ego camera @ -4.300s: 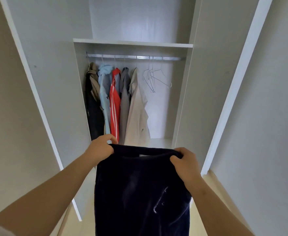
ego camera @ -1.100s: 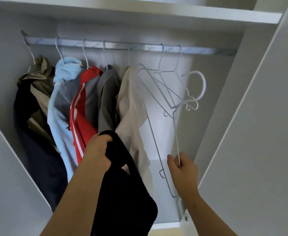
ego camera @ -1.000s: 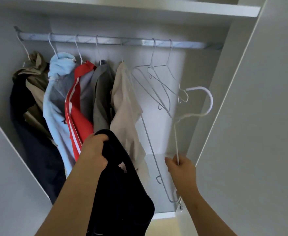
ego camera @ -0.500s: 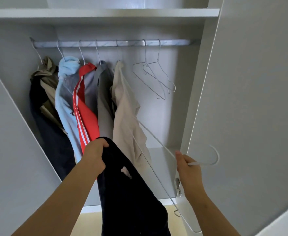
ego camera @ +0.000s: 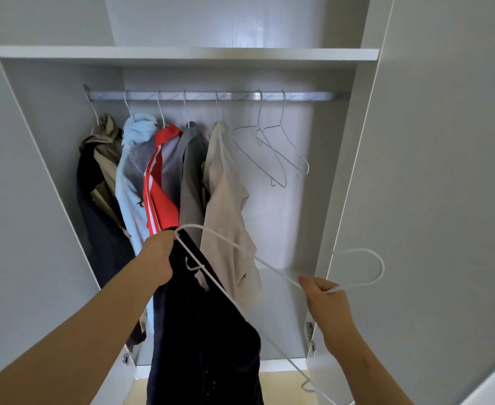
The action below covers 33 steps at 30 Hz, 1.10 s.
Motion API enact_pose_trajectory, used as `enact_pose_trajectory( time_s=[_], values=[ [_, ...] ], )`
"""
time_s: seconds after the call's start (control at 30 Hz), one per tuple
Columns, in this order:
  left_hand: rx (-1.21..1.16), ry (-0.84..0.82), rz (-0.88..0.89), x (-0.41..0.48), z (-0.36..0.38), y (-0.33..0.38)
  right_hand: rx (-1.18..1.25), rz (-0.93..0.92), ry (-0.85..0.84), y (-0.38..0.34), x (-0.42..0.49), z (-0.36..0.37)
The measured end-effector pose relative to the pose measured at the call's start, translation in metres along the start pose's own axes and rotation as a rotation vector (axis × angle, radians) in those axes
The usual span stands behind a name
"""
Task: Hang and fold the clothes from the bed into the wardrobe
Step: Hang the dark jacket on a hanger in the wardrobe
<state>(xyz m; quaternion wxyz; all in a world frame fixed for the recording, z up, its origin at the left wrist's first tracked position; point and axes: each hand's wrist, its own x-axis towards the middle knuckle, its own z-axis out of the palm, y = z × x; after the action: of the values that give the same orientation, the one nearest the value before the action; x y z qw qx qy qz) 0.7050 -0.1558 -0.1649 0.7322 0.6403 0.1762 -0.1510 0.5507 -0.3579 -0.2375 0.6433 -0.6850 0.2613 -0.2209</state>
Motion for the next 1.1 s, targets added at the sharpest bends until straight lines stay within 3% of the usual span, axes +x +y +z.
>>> enact_pose_trajectory(
  time_s=[0.1, 0.27, 0.4, 0.5, 0.63, 0.73, 0.83, 0.9, 0.97, 1.1],
  values=[
    [0.088, 0.033, 0.167, 0.006, -0.002, 0.003, -0.054, -0.023, -0.027, -0.004, -0.002, 0.002],
    [0.520, 0.195, 0.580, 0.001, -0.005, -0.004, -0.051, -0.004, -0.027, -0.007, -0.007, 0.006],
    [0.898, 0.087, 0.819, -0.015, 0.005, -0.019, -0.100, -0.036, -0.089, -0.007, -0.013, 0.024],
    [0.909, 0.046, 0.834, -0.030, 0.018, -0.029, -0.071, -0.001, -0.115, -0.010, -0.018, 0.041],
    [0.952, -0.226, 0.921, -0.047, 0.030, -0.050, -0.015, 0.011, -0.143, -0.021, -0.016, 0.056],
    [0.903, -0.313, 1.002, -0.049, 0.026, -0.045, 0.021, 0.025, -0.137, -0.030, -0.014, 0.060],
    [1.149, -0.108, 1.419, -0.043, 0.011, -0.039, -0.014, -0.006, -0.124, -0.039, -0.007, 0.054],
    [1.321, 0.013, 1.587, -0.040, 0.005, -0.038, -0.068, -0.040, -0.137, -0.043, -0.005, 0.052],
    [1.344, -0.032, 1.652, -0.038, 0.003, -0.037, -0.125, -0.066, -0.136, -0.045, -0.004, 0.051],
    [1.309, -0.151, 1.565, -0.038, 0.007, -0.040, -0.272, -0.148, -0.102, -0.048, -0.006, 0.050]
  ],
)
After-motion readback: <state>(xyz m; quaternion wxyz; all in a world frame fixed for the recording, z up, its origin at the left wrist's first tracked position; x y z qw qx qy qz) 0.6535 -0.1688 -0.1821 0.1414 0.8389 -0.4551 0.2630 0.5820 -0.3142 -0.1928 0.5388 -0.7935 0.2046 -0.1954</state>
